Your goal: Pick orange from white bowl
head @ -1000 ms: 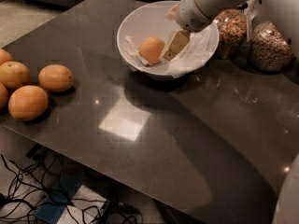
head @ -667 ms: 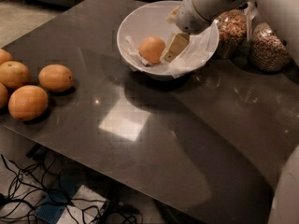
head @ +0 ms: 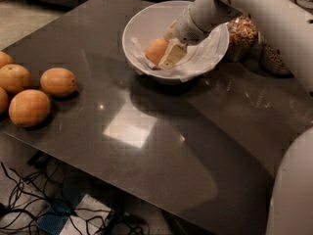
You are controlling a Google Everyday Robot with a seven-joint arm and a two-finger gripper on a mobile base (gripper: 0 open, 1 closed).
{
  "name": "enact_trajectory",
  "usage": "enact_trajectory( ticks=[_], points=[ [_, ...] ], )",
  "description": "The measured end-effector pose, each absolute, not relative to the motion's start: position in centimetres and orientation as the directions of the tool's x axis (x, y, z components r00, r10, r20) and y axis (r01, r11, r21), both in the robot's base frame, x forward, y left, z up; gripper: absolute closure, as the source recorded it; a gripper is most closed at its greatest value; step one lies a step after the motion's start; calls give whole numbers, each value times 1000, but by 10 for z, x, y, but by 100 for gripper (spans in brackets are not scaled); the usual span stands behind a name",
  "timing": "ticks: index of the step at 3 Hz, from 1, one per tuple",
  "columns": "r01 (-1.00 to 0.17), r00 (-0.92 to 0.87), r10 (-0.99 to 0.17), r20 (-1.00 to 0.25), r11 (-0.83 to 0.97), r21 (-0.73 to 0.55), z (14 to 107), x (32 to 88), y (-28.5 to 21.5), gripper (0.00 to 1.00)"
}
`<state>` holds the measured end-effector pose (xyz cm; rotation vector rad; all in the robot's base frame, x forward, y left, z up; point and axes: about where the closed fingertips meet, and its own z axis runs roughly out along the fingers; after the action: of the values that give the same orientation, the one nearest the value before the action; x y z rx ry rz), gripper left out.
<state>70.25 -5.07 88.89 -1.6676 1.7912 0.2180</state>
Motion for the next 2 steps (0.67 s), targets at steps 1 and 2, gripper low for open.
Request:
enact_trajectory(
  ticks=[1,2],
  points=[
    [-941,46,-812,-582,160,-297,874,711,-37,33],
    [-944,42,-809,-587,161,-289,869,713,-36,33]
  ],
)
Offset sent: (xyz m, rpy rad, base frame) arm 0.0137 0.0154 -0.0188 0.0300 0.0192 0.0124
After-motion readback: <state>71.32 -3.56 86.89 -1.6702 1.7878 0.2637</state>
